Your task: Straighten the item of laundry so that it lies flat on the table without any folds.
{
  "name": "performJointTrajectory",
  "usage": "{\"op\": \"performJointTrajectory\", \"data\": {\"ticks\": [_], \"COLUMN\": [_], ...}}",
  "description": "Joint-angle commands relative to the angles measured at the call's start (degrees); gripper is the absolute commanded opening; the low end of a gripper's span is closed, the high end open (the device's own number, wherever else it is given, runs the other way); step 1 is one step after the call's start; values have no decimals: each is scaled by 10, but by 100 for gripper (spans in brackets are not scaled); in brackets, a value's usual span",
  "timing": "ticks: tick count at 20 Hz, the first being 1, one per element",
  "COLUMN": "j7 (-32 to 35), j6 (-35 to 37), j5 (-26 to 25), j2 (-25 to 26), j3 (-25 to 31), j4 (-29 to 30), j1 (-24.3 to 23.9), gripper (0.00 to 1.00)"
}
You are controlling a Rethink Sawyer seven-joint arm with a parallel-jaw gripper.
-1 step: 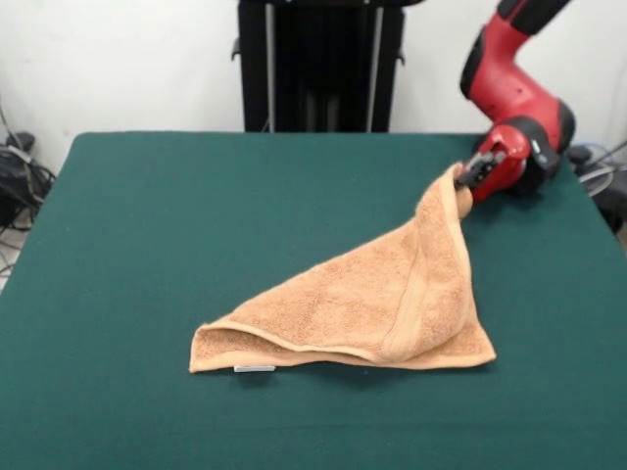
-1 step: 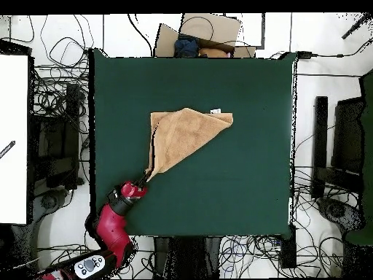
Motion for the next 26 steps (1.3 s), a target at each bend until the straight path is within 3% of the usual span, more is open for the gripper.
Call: {"op": "performJointTrajectory", "data": {"ticks": [1,10,17,22,26], "j7": [184,169,103,53,13], "j6": [-7,-6,7,70,75], "j5": [16,-4,-54,-169,-215], "j2": [95,103,116,116,119], "j3": [142,141,134,86,81], "j4": [-143,-176,-208,-192,-212], "j1": [-30,-36,-45,-49,-68], "gripper": [100,100,100,100,100]}}
